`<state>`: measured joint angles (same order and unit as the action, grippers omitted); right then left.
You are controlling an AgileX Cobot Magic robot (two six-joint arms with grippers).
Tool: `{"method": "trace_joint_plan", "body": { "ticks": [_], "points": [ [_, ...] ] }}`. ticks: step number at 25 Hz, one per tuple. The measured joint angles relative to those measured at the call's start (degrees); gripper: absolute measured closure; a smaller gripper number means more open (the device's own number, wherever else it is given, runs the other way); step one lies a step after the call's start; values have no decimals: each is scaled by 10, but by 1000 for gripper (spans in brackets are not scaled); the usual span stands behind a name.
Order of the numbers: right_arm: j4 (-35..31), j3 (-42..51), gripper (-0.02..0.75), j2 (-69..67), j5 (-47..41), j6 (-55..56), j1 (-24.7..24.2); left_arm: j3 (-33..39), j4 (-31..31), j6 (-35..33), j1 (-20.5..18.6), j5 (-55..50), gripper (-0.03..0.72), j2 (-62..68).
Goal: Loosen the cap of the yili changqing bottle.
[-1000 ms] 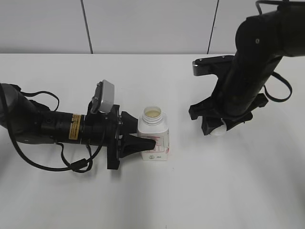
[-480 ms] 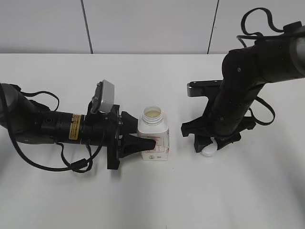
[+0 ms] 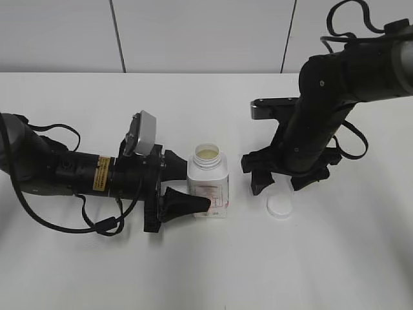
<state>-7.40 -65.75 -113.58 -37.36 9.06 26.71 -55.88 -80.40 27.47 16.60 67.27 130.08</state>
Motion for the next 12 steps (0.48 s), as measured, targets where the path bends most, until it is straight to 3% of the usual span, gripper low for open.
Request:
{"method": "trace_joint_plan", "body": {
  "ticks": [6, 12],
  "points": [
    [-1, -23, 113, 0, -10, -2, 0, 0, -12, 23, 0, -5, 139, 0],
    [-1, -45, 125, 4, -51, -9, 0, 0, -29, 38, -20, -5, 118, 0]
  ]
}}
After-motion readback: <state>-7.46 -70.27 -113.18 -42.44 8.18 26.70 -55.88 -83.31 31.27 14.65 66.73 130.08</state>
